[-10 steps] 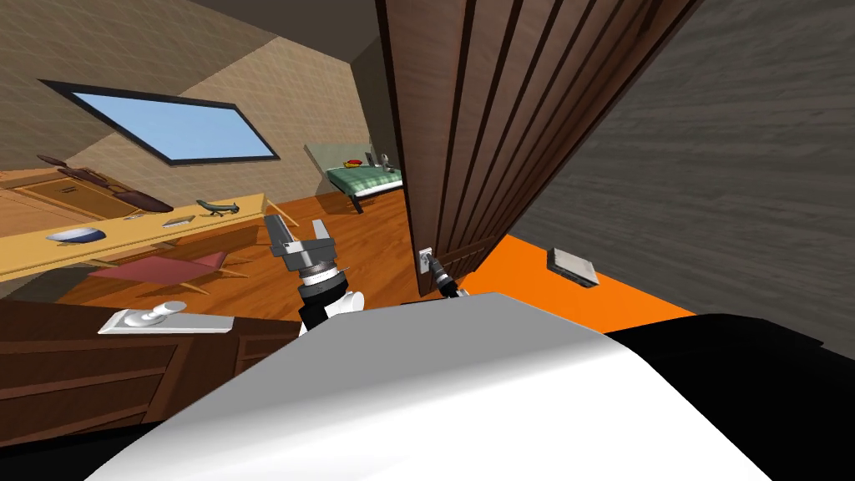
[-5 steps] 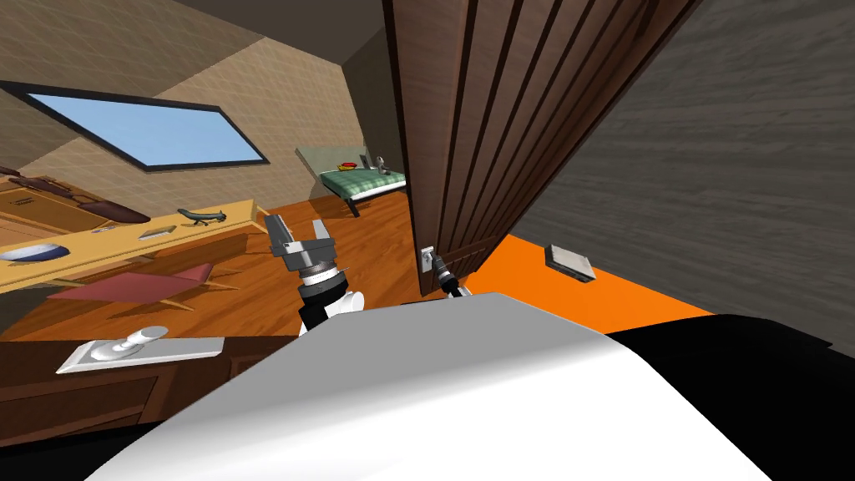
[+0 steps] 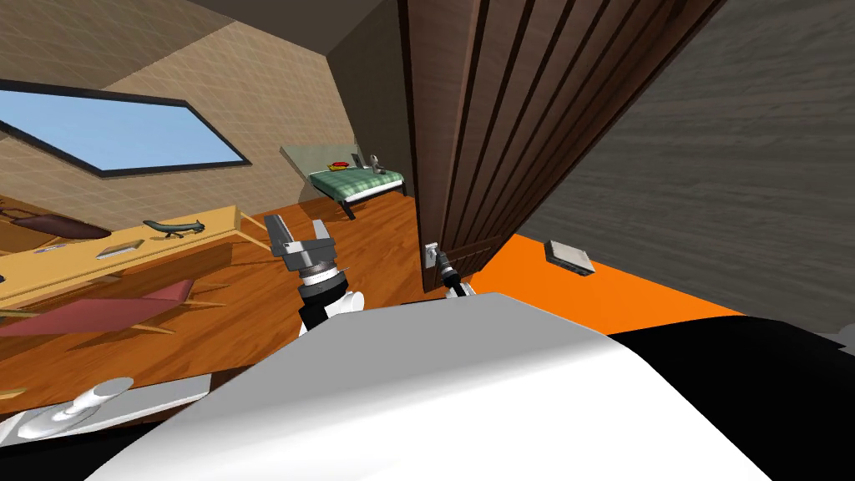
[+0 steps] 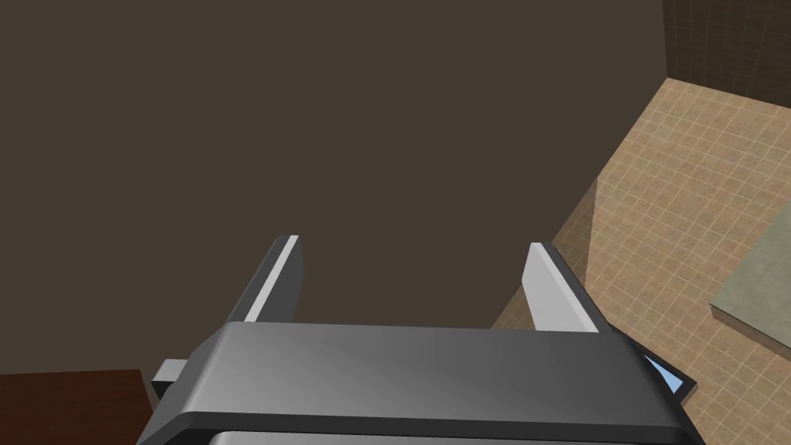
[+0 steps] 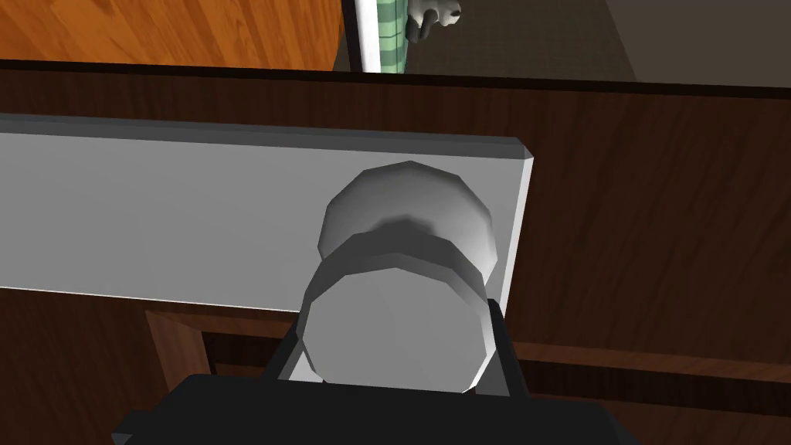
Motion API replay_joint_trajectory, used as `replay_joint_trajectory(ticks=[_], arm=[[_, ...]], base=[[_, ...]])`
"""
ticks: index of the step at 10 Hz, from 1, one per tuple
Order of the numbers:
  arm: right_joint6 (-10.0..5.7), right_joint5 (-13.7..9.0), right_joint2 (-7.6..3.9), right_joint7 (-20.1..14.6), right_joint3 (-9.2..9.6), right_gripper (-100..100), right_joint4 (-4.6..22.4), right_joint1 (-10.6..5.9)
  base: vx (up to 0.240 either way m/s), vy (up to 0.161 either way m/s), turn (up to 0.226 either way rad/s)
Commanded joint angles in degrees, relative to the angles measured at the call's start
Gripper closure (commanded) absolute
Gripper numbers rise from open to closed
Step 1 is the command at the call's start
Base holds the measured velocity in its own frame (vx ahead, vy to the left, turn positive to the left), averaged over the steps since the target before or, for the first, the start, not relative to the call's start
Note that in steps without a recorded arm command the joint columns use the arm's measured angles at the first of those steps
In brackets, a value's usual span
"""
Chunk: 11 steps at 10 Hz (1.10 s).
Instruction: Push the door open
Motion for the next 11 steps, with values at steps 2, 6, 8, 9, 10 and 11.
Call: replay_joint_trajectory(ticks=[2, 6, 8, 9, 10, 11], arm=[[0.27, -0.6, 1.61, 0.6, -1.52, 100, 0.2, -0.48], [0.34, -1.3, -1.32, 0.7, -3.82, 100, 0.3, -0.96], [0.4, -1.7, -1.77, 0.8, -4.83, 100, 0.4, -1.21], [0.42, -1.8, -1.78, 0.9, -5.18, 100, 0.5, -1.3], [0.47, -2.1, -1.67, 0.9, -5.89, 100, 0.6, -1.47], [0.51, -2.3, -1.33, 1.0, -6.58, 100, 0.7, -1.64]], base=[[0.093, 0.167, -0.1], [0.095, 0.099, -0.069], [0.161, 0.116, -0.064], [0.163, 0.129, -0.052], [0.153, 0.141, -0.068], [0.18, 0.155, -0.11]])
